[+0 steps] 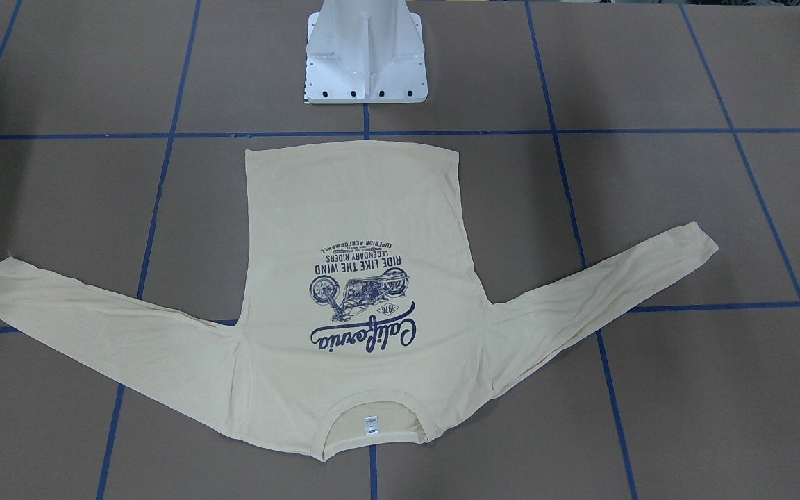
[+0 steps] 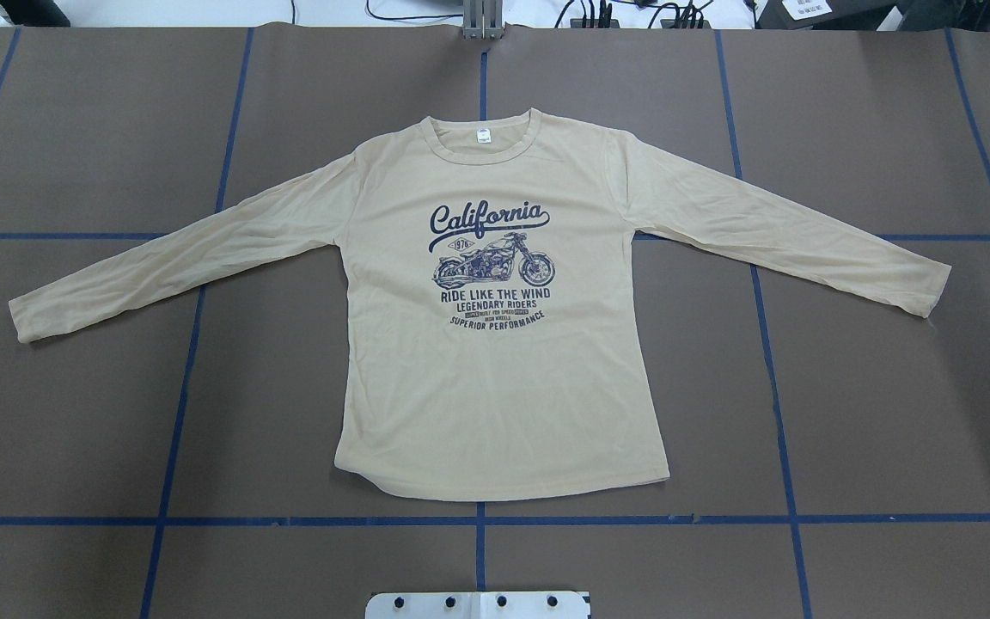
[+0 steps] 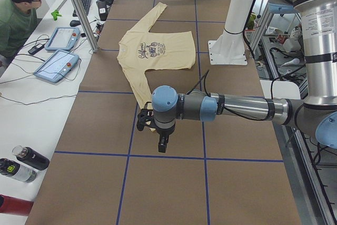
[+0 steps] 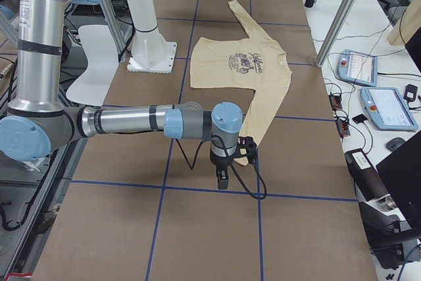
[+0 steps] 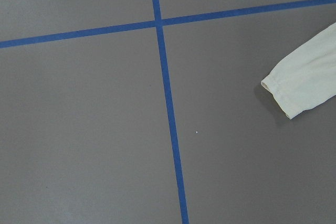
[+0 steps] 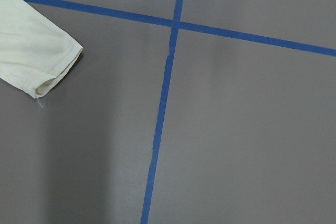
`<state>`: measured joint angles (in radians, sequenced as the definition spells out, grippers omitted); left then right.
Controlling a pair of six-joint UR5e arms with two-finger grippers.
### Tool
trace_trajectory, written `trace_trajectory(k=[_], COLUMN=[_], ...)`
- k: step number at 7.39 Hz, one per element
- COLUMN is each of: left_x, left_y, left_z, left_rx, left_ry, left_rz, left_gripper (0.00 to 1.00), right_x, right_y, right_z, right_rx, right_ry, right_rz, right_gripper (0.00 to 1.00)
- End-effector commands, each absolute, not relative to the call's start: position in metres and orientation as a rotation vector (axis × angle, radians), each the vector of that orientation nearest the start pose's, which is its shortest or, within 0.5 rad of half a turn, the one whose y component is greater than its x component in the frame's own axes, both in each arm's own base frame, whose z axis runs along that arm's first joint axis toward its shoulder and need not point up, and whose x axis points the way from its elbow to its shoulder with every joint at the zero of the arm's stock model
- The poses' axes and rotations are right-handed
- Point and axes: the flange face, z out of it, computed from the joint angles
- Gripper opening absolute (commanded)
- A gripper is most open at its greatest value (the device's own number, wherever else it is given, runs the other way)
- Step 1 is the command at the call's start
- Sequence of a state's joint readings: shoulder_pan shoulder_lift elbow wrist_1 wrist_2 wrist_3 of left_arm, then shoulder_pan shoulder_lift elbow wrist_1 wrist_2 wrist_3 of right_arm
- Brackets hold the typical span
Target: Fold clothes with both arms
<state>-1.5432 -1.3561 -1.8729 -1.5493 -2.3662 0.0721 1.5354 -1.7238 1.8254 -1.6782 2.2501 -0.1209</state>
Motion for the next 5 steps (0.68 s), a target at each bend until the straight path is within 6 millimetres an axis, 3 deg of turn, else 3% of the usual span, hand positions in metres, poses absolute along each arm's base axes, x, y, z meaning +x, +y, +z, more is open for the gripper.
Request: trace_trajectory(k=[1,5], left_x=[-0.0509,-0.0512], left_y=[-0.4059,-0.4067], left_z=[0.6042,0.6016], left_rx=[0.084,0.091], left_ry=[0.795,0.790], left_rz=[0.122,0.126], left_gripper=[1.00,1.00], right_x=[0.0555,0.0584], right_y=[-0.4199,-0.4175], right_z=[0.6240,0.6256], right_rx=[0.015,0.043], right_ry=[-0.686,-0.690], right_rz=[-0.147,-0.146], right_gripper=[1.00,1.00])
